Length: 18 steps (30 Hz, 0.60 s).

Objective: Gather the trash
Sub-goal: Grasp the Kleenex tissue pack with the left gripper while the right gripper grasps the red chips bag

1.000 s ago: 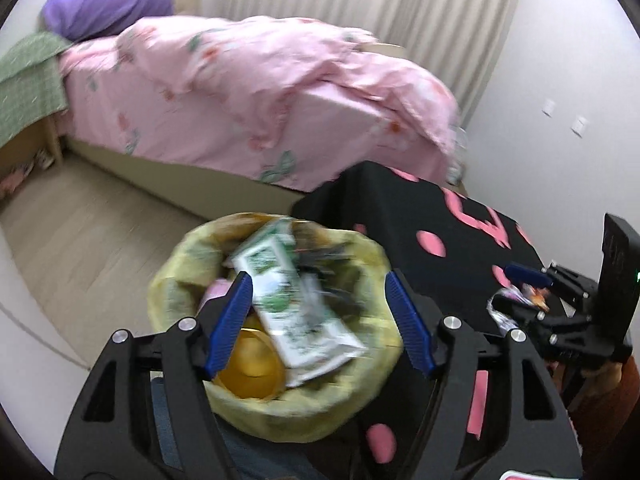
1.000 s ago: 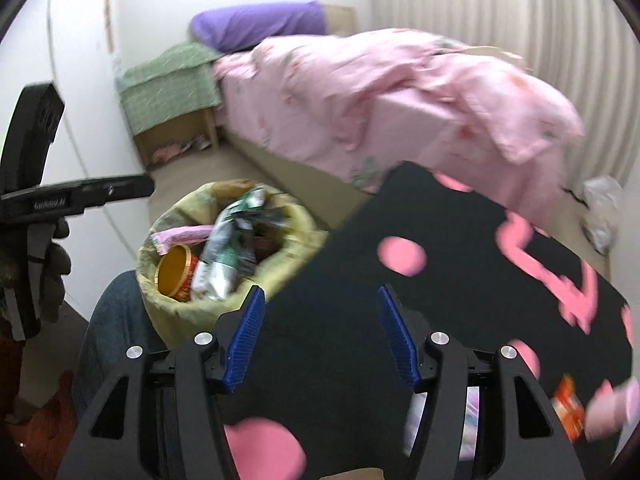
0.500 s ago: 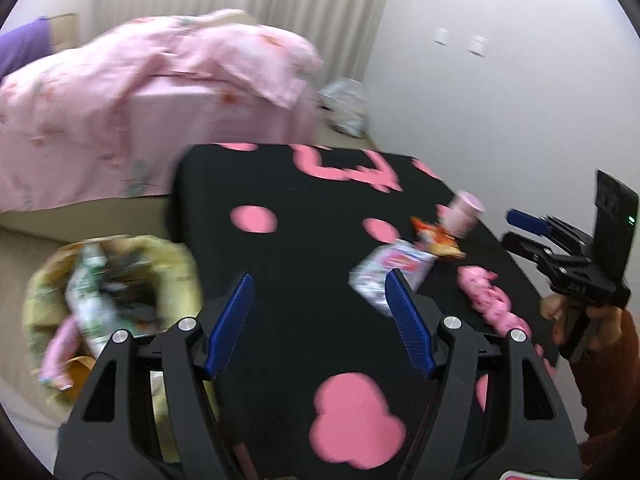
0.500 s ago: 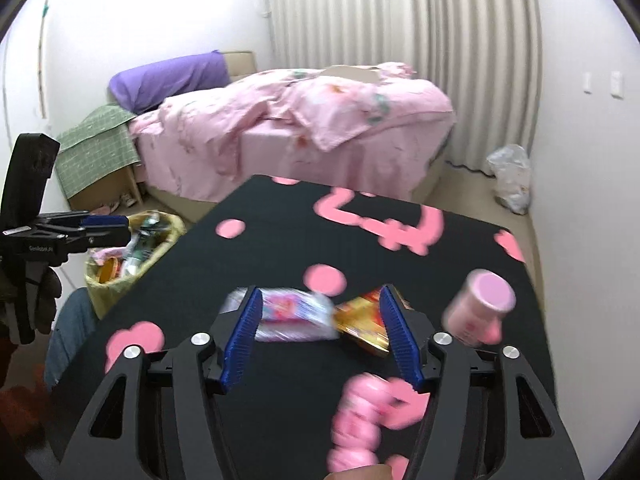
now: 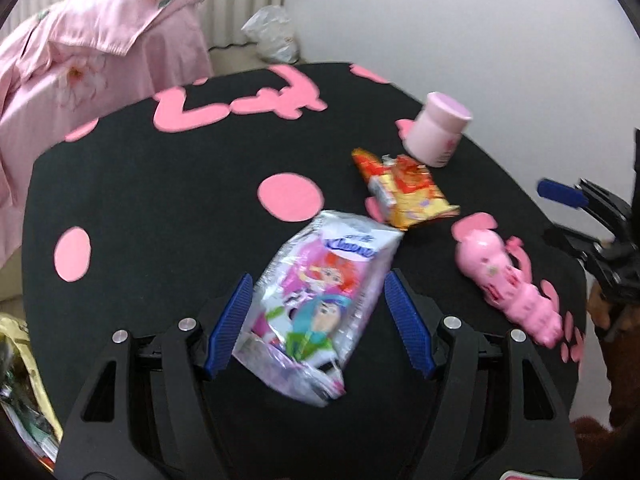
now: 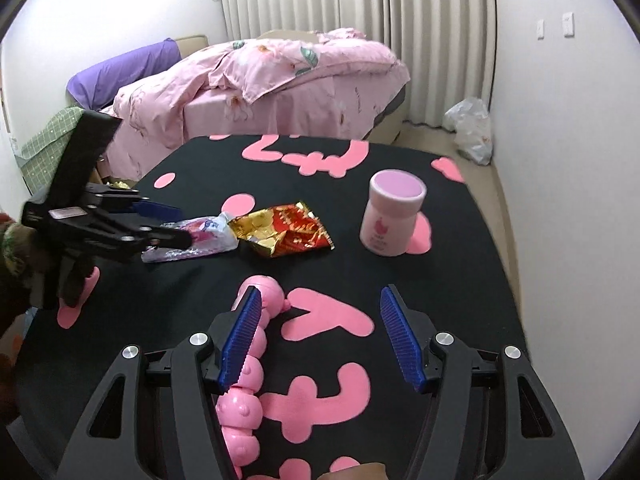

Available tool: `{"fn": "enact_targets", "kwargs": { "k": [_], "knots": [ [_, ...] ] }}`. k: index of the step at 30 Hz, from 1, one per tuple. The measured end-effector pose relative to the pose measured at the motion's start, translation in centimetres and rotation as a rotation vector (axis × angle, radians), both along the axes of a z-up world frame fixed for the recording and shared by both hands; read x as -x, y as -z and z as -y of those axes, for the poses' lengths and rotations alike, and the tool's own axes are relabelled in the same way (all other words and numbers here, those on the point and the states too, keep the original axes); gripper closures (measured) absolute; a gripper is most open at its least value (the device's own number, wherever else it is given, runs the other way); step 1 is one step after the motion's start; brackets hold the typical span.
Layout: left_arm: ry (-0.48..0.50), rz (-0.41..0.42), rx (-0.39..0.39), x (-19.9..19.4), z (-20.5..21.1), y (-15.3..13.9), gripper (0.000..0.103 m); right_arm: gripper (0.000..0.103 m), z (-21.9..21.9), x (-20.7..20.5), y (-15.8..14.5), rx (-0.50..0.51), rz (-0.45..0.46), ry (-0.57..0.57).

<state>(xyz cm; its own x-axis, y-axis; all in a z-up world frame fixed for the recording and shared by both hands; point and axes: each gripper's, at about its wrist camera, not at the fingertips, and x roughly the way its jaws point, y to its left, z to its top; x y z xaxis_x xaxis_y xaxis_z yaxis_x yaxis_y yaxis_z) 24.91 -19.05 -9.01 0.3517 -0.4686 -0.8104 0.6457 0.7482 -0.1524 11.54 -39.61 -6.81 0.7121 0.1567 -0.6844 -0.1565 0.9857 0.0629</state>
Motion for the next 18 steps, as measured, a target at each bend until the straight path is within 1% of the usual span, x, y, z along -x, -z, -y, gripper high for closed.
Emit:
{"fn": "enact_targets", "kwargs": {
  "k": [2, 3, 6, 8, 10, 12, 14, 18],
  "knots": [
    [-0.014, 0.001, 0.011, 0.2, -0.4, 0.0, 0.038, 0.044, -0.8, -1.0, 0.2, 0.012, -0.001, -0.017],
    [-0.027, 0.006, 0.0, 0.4, -0.7, -0.1, 0.038, 0.044, -1.2, -1.4, 0.3, 0.012, -0.004, -0.027],
    [-0.087, 0.031, -0.066, 1.3, -2.0, -0.2, 0.039, 0.044, -2.3, -3.5, 0.4, -0.008, -0.016, -0.07],
    [-0.142, 0.04, -0.08, 2.1, -3.6, -0.2, 0.04, 0.044, -3.0, -5.3, 0.6, -0.007, -0.03, -0.08],
    [-0.184, 0.033, -0.072, 2.7, -5.0, -0.3, 0.041, 0.044, -3.3, -7.3, 1.1, -0.025, -0.062, -0.083],
    [-0.214, 0.01, -0.039, 3.2, -6.4, -0.5, 0.041, 0.044, -3.2, -8.9, 1.6, -0.047, -0.091, -0.071],
    [-0.224, -0.005, -0.013, 3.9, -7.5, -0.6, 0.041, 0.044, -3.2, -10.8, 2.3, -0.047, -0.128, -0.052],
    [-0.216, -0.002, 0.007, 4.6, -8.2, -0.9, 0.041, 0.044, -3.1, -12.8, 3.8, -0.04, -0.198, -0.037]
  ]
}}
